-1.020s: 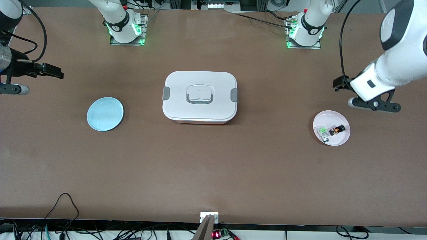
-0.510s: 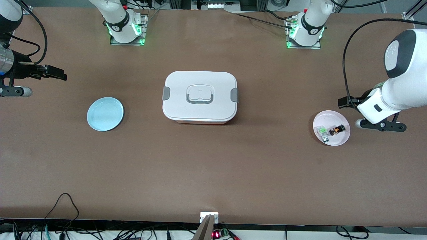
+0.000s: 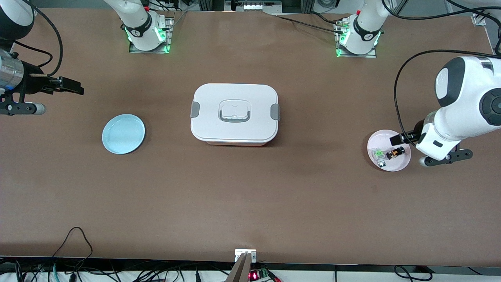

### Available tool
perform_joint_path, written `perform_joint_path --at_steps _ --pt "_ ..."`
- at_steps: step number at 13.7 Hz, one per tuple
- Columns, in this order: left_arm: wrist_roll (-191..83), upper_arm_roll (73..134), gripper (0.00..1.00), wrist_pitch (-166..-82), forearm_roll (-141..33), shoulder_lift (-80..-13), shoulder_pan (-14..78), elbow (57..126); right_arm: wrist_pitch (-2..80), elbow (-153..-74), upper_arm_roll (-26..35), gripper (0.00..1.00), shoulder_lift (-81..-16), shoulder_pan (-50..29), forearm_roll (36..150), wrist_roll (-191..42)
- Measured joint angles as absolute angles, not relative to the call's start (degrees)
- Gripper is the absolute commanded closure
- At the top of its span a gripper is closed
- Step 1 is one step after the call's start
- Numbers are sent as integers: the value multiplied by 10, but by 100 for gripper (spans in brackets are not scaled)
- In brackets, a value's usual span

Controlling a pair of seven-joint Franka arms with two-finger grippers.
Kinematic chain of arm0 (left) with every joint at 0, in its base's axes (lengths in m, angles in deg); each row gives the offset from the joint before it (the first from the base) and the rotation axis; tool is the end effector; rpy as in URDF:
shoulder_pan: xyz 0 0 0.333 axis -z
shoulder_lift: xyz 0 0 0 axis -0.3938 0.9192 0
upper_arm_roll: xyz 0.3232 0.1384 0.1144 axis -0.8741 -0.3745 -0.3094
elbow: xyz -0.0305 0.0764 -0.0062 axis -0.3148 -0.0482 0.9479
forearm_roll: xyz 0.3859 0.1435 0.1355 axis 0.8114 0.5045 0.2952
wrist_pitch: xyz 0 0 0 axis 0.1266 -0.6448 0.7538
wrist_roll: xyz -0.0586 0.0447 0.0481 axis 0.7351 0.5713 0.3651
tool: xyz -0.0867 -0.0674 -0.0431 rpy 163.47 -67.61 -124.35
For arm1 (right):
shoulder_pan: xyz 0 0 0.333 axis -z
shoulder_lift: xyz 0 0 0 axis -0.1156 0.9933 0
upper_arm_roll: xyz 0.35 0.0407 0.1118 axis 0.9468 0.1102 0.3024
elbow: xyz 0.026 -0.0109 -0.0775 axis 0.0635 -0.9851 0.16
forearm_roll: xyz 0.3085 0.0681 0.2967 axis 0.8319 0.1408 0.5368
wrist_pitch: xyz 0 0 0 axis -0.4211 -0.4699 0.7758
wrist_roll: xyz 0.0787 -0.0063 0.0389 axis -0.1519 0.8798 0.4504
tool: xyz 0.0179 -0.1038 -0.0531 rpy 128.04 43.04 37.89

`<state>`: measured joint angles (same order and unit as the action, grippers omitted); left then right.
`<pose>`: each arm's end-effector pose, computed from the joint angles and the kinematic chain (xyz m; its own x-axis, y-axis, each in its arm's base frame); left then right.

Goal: Transfer orange switch to right arm and place
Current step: 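Lower the left gripper over the orange switch in the pink dish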

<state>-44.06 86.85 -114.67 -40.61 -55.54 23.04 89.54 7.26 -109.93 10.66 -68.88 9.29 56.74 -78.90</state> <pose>0.6793 -0.0068 0.4374 0.9656 0.2428 -0.0936 0.2340 -0.9675 -0.0956 0.5924 -0.0156 0.5801 0.9661 -0.0153 -0.2575 -0.0206 -0.9996 -0.0180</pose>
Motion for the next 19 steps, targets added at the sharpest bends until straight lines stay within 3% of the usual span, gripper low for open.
perform_joint_path --at_steps 5,12,19 --pt "-440 867 0 -1280 -406 -517 192 969 73 -1099 107 0 -683 92 570 -789" --pt "-395 868 0 -1334 -357 -497 188 998 73 -1099 107 0 -678 90 570 -789" --pt "-384 865 0 -1508 -336 -469 161 1091 73 -1099 107 0 -674 90 570 -790"
